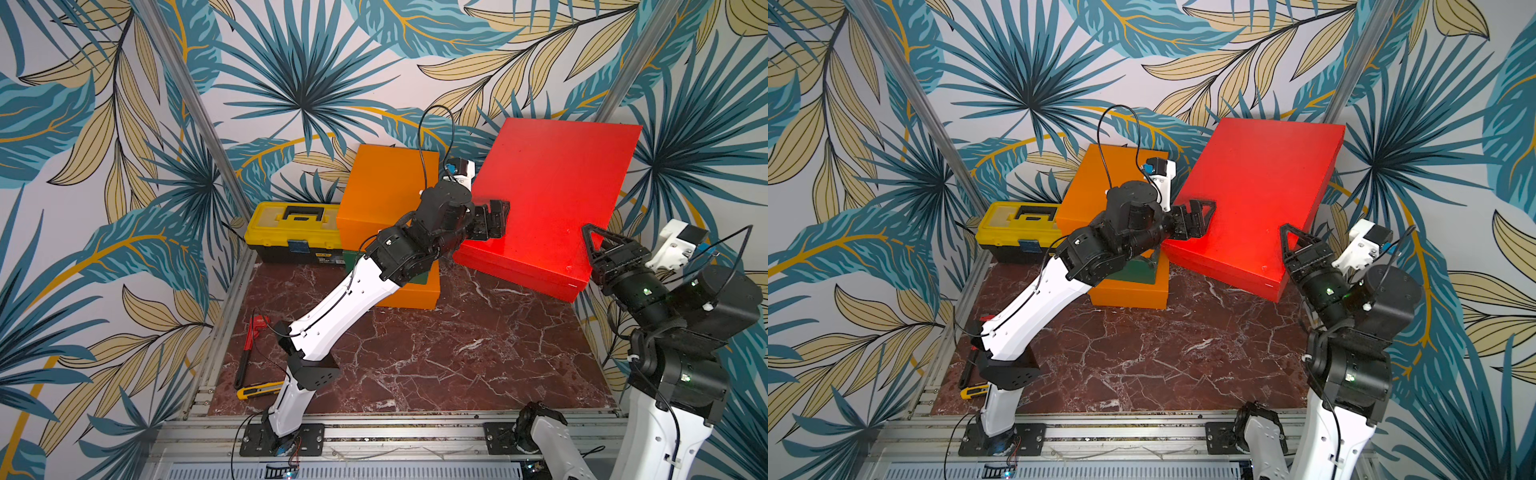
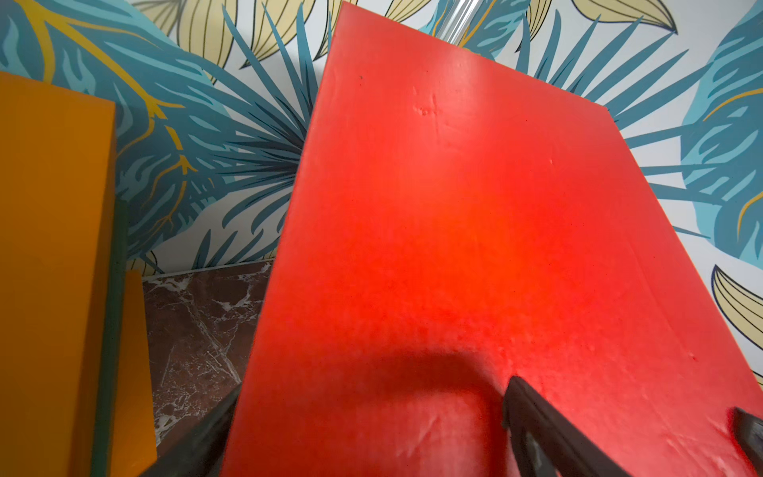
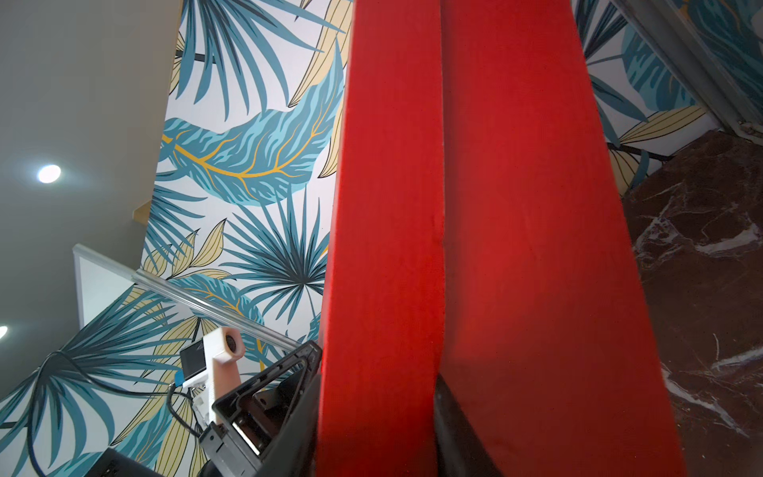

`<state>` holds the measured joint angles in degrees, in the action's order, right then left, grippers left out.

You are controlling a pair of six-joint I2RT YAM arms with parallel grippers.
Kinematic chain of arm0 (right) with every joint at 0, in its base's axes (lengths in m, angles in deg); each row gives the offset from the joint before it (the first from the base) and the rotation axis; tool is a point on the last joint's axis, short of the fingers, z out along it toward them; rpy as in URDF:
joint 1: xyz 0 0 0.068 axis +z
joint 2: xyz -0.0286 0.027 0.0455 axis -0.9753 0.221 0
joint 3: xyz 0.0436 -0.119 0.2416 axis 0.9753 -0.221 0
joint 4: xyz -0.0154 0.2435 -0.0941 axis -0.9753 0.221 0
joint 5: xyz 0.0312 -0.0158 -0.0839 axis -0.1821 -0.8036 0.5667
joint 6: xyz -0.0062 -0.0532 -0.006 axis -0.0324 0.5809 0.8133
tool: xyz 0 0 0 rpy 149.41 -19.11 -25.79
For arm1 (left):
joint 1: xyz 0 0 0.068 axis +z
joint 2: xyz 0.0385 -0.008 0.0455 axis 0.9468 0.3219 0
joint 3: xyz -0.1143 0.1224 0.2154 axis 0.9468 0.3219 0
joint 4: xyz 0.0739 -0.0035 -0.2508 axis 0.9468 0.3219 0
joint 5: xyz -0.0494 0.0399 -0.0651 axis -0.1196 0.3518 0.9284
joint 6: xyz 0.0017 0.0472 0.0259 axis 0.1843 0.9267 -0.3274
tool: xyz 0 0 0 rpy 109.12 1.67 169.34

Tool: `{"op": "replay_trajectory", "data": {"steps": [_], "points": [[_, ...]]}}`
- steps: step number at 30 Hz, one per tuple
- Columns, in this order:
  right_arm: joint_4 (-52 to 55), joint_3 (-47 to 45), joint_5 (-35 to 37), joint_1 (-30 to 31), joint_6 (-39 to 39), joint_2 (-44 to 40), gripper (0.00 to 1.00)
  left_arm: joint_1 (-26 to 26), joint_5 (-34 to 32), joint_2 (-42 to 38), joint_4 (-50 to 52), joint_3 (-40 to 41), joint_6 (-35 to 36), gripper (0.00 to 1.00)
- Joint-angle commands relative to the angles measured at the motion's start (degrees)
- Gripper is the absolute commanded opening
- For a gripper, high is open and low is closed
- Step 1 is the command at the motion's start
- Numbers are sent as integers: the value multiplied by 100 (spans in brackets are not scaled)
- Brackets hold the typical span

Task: Stack the shoeboxes
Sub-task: Pick up the shoebox from the center of the board, then place the shoebox at the shoebox.

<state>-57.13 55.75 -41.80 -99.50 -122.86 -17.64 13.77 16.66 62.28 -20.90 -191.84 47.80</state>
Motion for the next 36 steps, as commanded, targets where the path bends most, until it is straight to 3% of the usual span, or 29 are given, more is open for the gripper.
{"op": "replay_trajectory", "data": {"steps": [1,8,17,27,36], "points": [[-316,148,-1066,706,-13,342,30,-926,1478,-128,-508,-90,290,92],[-252,834,-213,2174,424,1134,29,-902,1050,-334,-457,-136,637,92],[-632,1438,332,3146,644,2248,30,-341,524,-964,-288,395,830,92],[-641,2855,541,3928,925,3940,30,637,640,-1264,-200,690,780,93],[-767,3713,527,4028,808,5175,29,1860,1318,-1075,-167,581,433,93]]}}
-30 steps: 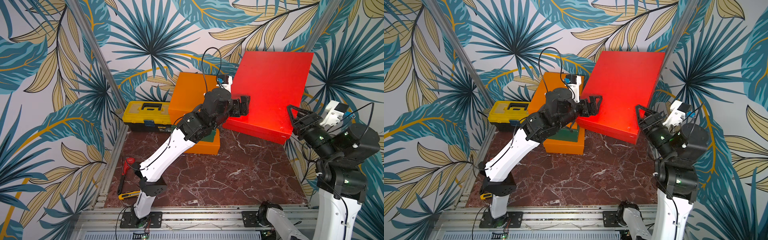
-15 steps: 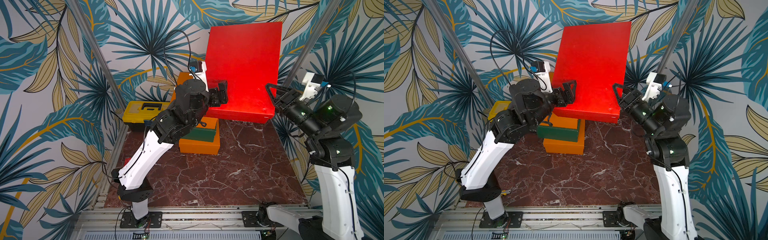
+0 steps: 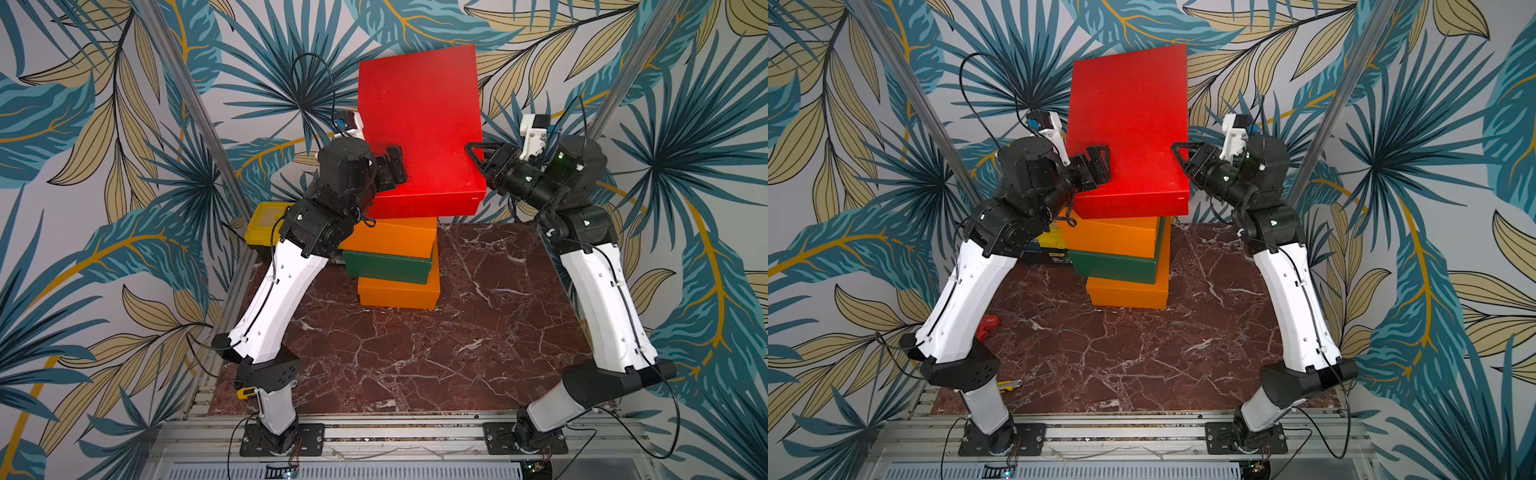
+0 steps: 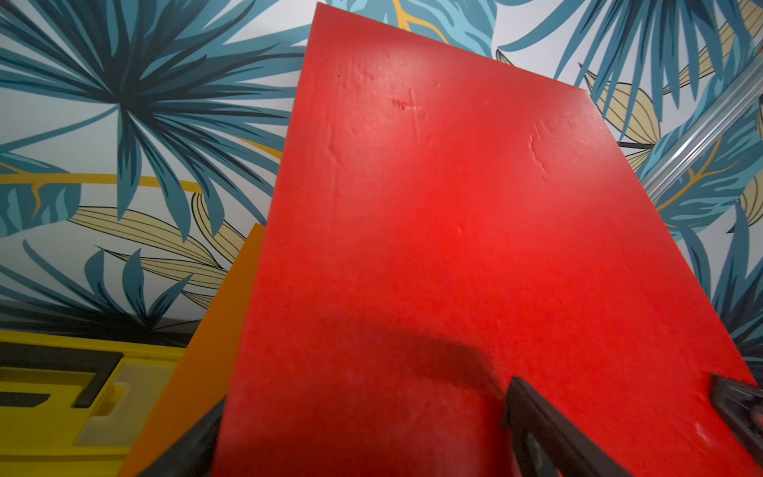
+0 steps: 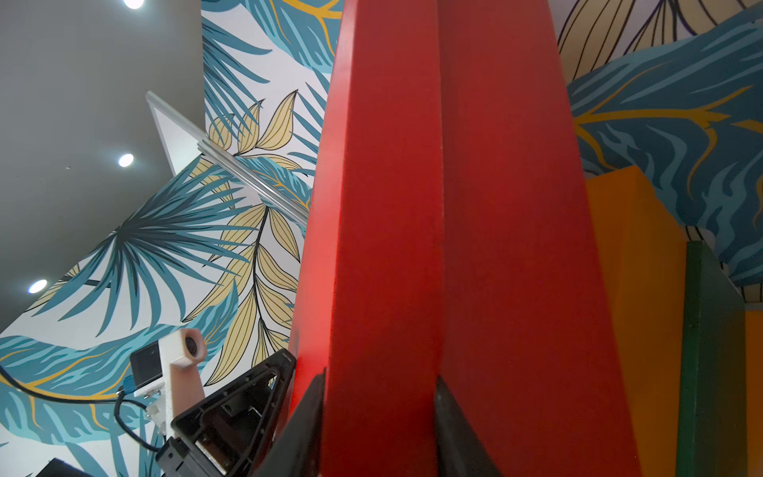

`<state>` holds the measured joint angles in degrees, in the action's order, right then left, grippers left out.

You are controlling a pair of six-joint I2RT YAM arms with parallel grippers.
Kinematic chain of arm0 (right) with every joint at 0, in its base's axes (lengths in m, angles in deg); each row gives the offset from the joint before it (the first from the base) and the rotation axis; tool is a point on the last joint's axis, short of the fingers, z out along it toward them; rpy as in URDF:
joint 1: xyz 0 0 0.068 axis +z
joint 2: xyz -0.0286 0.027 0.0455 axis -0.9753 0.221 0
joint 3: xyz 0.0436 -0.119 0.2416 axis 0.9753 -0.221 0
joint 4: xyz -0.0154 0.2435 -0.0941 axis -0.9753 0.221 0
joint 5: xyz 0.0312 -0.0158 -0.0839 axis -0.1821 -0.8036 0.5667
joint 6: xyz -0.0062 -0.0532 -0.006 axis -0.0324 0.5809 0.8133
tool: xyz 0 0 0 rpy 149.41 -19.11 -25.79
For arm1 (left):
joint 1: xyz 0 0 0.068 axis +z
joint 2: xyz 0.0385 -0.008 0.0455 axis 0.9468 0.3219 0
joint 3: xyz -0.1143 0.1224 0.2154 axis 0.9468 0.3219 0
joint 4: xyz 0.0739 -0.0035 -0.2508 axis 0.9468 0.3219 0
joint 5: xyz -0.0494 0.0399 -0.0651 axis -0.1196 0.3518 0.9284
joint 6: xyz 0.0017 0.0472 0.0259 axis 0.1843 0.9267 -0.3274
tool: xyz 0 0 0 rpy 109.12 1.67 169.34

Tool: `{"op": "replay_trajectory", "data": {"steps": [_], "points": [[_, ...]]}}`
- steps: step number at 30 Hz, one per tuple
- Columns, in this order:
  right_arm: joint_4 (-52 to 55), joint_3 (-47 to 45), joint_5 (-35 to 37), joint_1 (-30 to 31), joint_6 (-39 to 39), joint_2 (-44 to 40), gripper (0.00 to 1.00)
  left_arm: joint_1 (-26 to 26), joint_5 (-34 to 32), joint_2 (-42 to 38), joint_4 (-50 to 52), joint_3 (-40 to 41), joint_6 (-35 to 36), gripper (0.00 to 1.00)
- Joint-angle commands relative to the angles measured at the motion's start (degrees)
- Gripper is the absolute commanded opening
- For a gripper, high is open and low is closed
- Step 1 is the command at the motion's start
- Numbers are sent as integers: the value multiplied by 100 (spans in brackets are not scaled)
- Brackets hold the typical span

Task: Stack the shoeboxes
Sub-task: Place the shoebox at the shoebox.

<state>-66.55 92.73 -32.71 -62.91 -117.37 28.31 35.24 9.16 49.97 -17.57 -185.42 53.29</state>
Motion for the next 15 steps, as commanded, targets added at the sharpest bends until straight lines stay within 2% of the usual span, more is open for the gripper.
{"op": "replay_trajectory", "data": {"steps": [1,10,15], "points": [[181,95,-400,369,244,702,29,-159,2160,206,-497,-98,-183,93],[154,121,-374,387,208,1125,31,653,2768,494,-498,-194,-610,94],[185,-59,-363,387,189,1156,39,907,2766,367,-506,-63,-668,96]]}}
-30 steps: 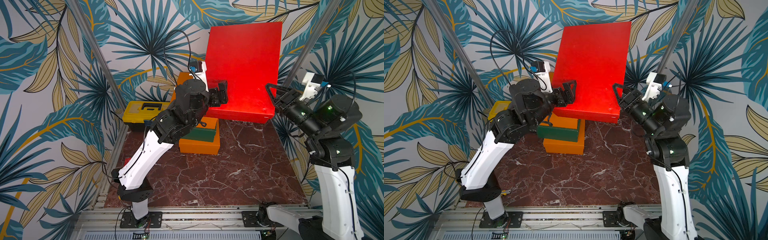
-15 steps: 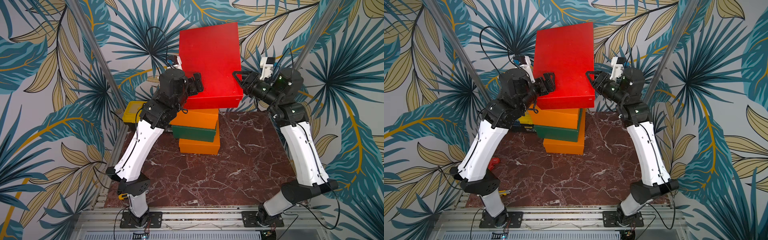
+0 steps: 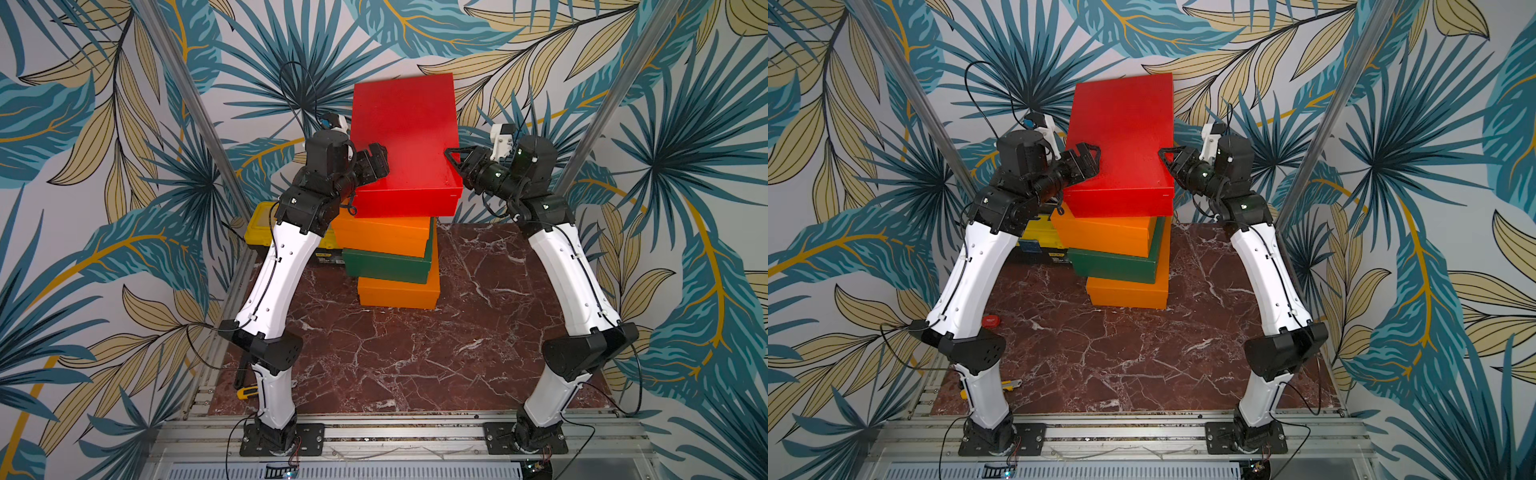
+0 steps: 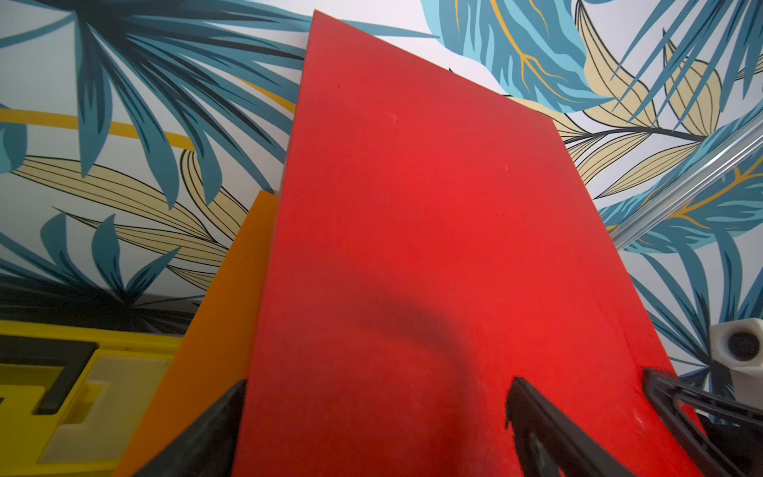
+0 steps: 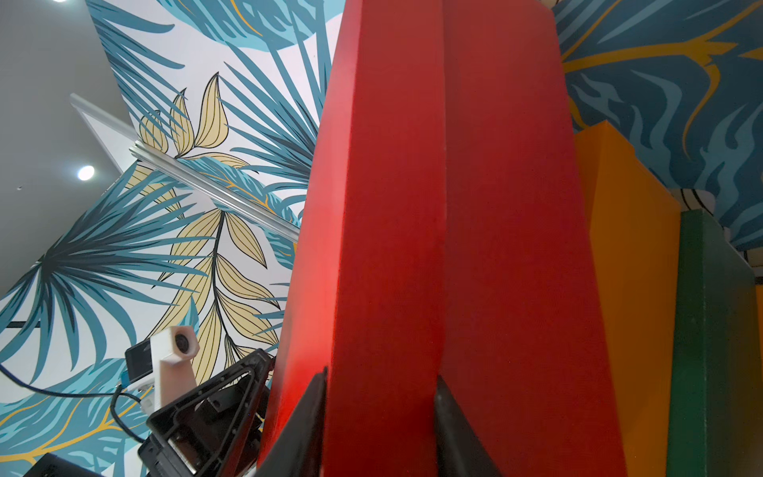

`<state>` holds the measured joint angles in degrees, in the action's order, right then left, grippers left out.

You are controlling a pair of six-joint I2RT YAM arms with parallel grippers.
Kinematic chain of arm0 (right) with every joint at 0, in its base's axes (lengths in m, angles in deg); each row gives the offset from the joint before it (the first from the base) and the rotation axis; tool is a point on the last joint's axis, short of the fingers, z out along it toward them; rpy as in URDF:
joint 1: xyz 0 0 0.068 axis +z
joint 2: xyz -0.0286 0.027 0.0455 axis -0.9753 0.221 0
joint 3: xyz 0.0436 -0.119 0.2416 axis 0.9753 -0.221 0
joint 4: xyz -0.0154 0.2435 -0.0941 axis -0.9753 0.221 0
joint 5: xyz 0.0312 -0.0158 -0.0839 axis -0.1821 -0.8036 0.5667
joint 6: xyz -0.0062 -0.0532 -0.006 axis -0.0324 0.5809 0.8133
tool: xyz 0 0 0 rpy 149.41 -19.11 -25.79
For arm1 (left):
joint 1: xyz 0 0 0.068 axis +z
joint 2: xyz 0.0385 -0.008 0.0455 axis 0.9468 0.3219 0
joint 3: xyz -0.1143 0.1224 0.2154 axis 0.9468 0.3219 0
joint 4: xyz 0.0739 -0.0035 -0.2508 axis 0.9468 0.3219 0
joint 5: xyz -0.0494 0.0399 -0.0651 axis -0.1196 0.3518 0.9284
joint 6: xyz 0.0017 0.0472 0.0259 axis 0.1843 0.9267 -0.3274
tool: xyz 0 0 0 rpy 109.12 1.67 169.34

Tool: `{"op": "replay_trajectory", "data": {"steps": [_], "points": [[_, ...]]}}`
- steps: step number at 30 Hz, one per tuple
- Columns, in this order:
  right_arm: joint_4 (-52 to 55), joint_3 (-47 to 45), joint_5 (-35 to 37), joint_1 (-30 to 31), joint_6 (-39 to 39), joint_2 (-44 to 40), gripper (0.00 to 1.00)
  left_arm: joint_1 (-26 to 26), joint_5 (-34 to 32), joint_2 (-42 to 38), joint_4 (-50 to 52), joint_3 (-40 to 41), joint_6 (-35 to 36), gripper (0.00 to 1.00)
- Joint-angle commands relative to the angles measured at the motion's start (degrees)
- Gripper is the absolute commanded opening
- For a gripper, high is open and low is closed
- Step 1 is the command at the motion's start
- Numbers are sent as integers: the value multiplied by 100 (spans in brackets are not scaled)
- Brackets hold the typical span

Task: Stack the shoeboxes
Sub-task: Place the shoebox at the shoebox.

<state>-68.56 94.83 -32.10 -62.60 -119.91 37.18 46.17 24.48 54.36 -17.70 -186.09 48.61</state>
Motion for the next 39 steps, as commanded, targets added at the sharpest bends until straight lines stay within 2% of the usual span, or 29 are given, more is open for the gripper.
{"op": "replay_trajectory", "data": {"steps": [1,6,12,16,23,32,39], "points": [[380,-329,-412,355,457,248,42,-152,1224,-99,-491,35,-205,97],[333,-562,-326,348,500,75,52,-4,1299,-171,-493,175,-296,99],[448,-582,-365,356,510,-88,76,67,1298,-292,-493,259,-326,100],[285,-755,-448,356,415,-254,84,124,1228,-428,-484,343,-289,100],[306,-762,-640,360,387,-365,90,494,1087,-673,-489,635,-287,100],[274,-705,-751,426,377,-512,91,844,1321,-276,-484,502,-427,100],[1230,-169,28,392,1117,-623,97,1054,1443,-137,-484,547,-423,100]]}}
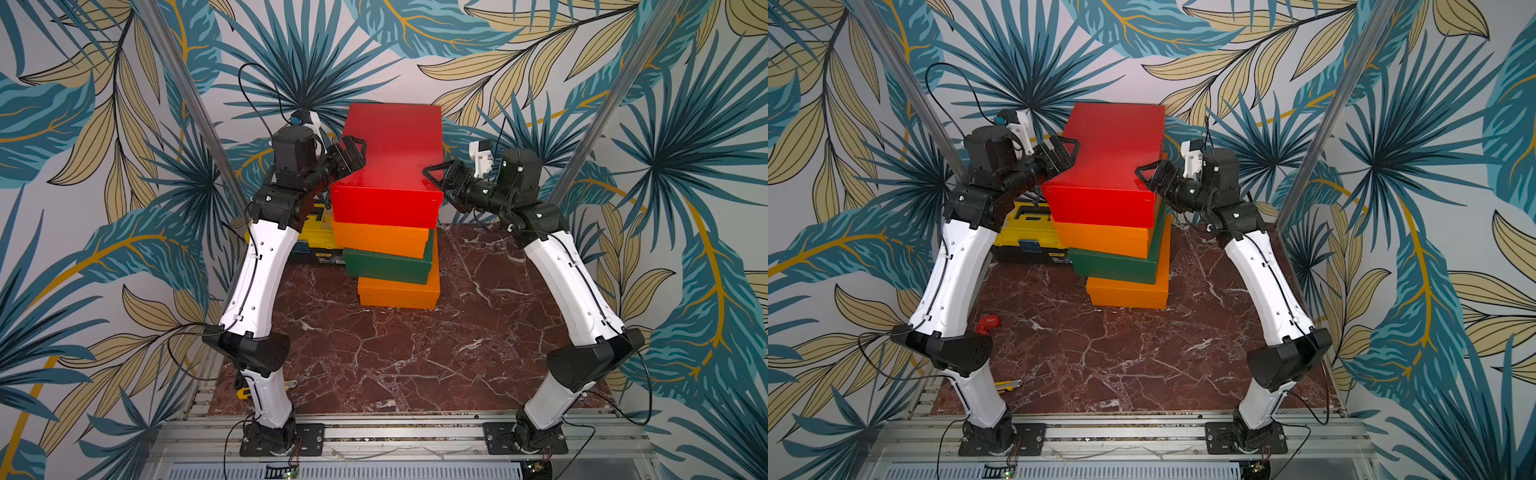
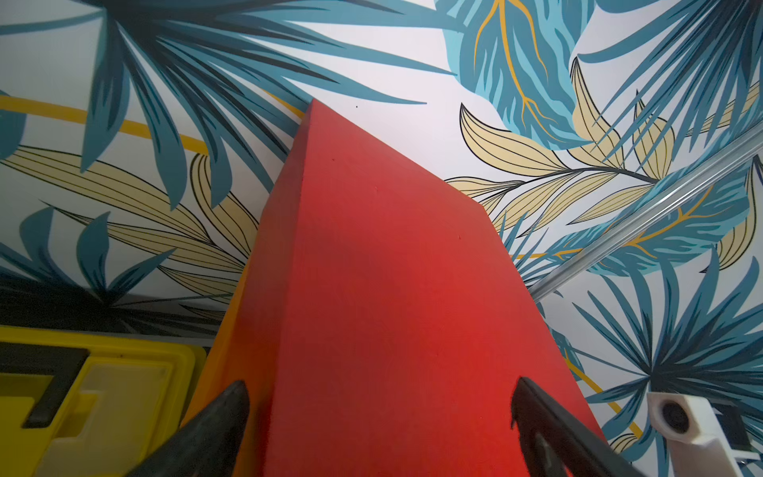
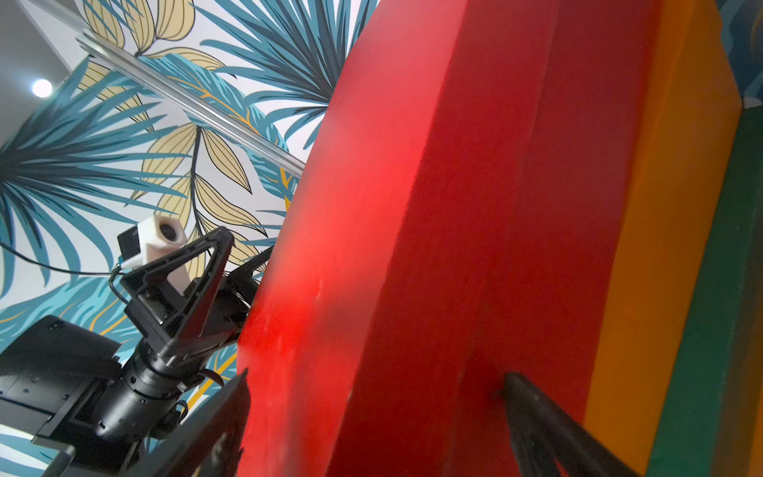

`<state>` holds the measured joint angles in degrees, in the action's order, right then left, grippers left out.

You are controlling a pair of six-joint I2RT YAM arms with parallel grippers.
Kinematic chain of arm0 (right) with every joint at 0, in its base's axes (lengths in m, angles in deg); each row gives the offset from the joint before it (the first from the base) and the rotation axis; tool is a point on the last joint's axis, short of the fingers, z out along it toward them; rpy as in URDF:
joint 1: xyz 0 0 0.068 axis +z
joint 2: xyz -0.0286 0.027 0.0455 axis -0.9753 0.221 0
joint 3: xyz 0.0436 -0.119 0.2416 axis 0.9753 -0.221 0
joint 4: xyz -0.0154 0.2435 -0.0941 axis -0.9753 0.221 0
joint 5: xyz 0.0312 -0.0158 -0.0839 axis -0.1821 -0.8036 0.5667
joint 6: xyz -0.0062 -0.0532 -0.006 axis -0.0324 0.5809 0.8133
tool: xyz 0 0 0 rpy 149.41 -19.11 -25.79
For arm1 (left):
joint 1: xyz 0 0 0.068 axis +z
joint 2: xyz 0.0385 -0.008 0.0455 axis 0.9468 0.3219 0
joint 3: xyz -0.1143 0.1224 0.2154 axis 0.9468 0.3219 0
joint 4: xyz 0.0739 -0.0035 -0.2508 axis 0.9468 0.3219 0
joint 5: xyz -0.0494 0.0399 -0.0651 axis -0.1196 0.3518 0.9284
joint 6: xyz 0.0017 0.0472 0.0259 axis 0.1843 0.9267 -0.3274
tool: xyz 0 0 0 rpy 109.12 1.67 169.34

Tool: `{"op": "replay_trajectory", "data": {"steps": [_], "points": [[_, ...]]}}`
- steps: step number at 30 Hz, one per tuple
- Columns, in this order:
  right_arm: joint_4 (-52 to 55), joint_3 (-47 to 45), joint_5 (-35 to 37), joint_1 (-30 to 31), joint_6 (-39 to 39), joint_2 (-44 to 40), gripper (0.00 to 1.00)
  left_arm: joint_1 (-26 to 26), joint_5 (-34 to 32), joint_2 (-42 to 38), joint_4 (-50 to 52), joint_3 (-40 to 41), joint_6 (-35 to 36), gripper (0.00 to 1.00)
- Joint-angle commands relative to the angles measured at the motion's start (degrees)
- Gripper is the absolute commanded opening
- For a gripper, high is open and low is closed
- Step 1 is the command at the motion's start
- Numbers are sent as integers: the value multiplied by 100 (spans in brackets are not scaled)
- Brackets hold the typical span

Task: Stack the shoeboxes
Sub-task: Place the shoebox at the shoebox.

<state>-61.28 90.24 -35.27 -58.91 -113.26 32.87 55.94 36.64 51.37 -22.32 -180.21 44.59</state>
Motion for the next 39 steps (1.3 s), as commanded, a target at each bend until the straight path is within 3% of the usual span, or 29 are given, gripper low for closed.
{"op": "replay_trajectory", "data": {"steps": [1,8,10,13,15,17,20,24,39], "points": [[600,419,443,1,538,-169,97,95,253,176,-23,-36,-12,100],[1039,1540,882,-340,852,315,96,278,377,250,12,-61,102,100],[883,1733,863,-382,888,481,89,336,412,235,21,-44,114,100],[610,2137,739,-417,935,825,70,422,525,203,17,-34,139,100],[384,2404,647,-426,944,1060,46,449,588,144,21,-25,166,99],[170,2651,550,-426,947,1265,30,469,612,70,14,-23,205,100],[-58,3025,452,-435,960,1573,14,479,641,-12,13,-52,237,99],[-252,3342,436,-435,901,1879,2,474,756,-6,17,-86,224,100],[242,2976,241,-435,862,2332,0,474,842,226,21,-25,63,100]]}}
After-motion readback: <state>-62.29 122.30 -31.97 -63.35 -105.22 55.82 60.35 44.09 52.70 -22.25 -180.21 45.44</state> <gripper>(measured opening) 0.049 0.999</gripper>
